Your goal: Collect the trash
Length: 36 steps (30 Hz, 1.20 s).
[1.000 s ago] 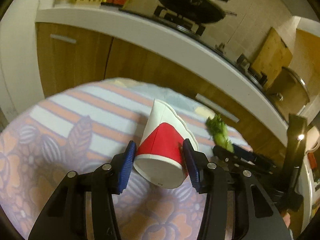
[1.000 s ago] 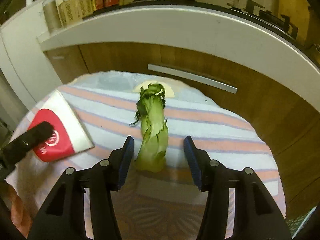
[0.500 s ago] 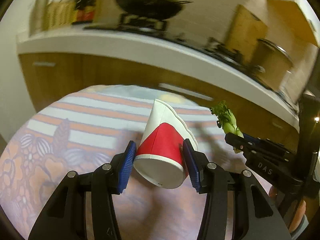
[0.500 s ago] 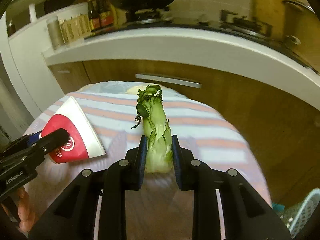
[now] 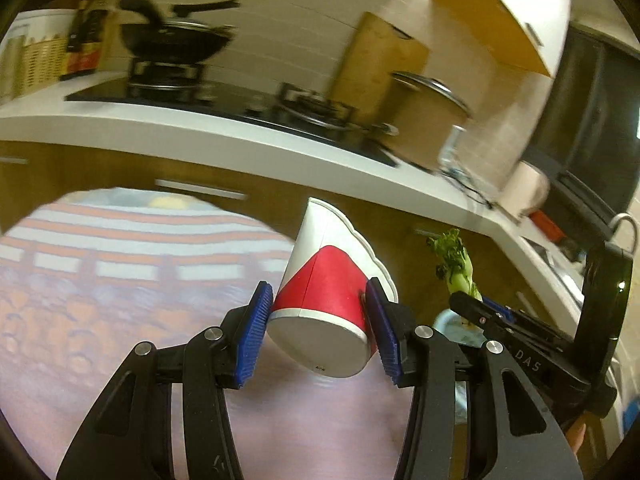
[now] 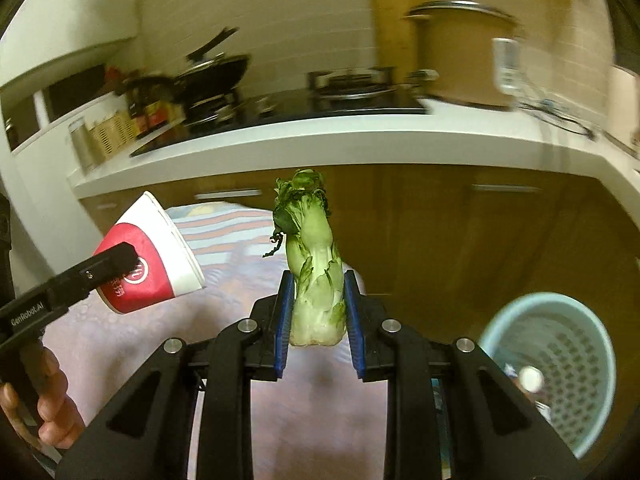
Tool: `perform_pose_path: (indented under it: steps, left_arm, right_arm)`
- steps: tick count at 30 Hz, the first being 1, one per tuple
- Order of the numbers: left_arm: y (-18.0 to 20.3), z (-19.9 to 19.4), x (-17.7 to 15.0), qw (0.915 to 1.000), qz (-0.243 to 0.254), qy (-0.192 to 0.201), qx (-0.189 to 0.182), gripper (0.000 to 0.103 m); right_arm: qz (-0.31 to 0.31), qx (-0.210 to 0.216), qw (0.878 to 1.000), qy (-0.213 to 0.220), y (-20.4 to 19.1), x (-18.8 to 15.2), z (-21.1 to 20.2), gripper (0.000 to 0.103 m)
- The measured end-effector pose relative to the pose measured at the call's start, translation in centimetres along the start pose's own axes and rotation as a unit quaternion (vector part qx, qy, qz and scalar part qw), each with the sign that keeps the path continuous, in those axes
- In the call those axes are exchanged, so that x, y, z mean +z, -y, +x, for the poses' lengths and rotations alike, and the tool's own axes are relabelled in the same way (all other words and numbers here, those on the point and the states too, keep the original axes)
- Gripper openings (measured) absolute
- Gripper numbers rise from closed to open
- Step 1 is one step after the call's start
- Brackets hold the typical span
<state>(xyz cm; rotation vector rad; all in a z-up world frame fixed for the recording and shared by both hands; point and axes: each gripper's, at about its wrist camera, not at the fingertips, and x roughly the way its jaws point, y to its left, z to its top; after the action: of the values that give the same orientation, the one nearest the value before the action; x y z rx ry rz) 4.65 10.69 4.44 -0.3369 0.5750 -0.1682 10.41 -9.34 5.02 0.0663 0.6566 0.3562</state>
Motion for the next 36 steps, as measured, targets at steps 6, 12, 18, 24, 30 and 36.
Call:
perform_pose_path:
  steps: [6,12,18,24,30,36]
  left_arm:
    - [6.3,1.9,-1.6,0.9983,0.029,-0.017,-0.049,0.047]
    - [12.9,5.4,-2.8,0.9934,0.074,-0.043,-0.076,0.047]
    - [18.4,10.0,-5.0,0.9862,0.107,-0.085,-0.094,0.047]
    - [21.5,14.4,-6.9,0.9794,0.125,-0.12,-0.104,0.048]
    - [22.3,16.5,-7.6,0.976,0.139,-0.135,-0.1,0.062]
    - [21.0,16.1,-7.5,0.9773,0.139,-0.129,-0.095,0.066]
  right_arm:
    - [0.022,-0.071,0.997,0.014,7.1,-1.9,-4.2,0.022]
    - [0.065,-0.124,0.99,0.004,14.1,-4.6,-6.1,0.022]
    - [0.12,-0.141,0.982,-0.025,20.1,-7.0,-6.1,0.022]
    - [0.145,-0.146,0.977,-0.051,23.0,-8.4,-5.3,0.023]
    - [0.16,-0.145,0.974,-0.07,24.2,-9.2,-4.2,0.031]
    - [0.159,-0.148,0.974,-0.062,24.0,-9.0,-4.3,0.04]
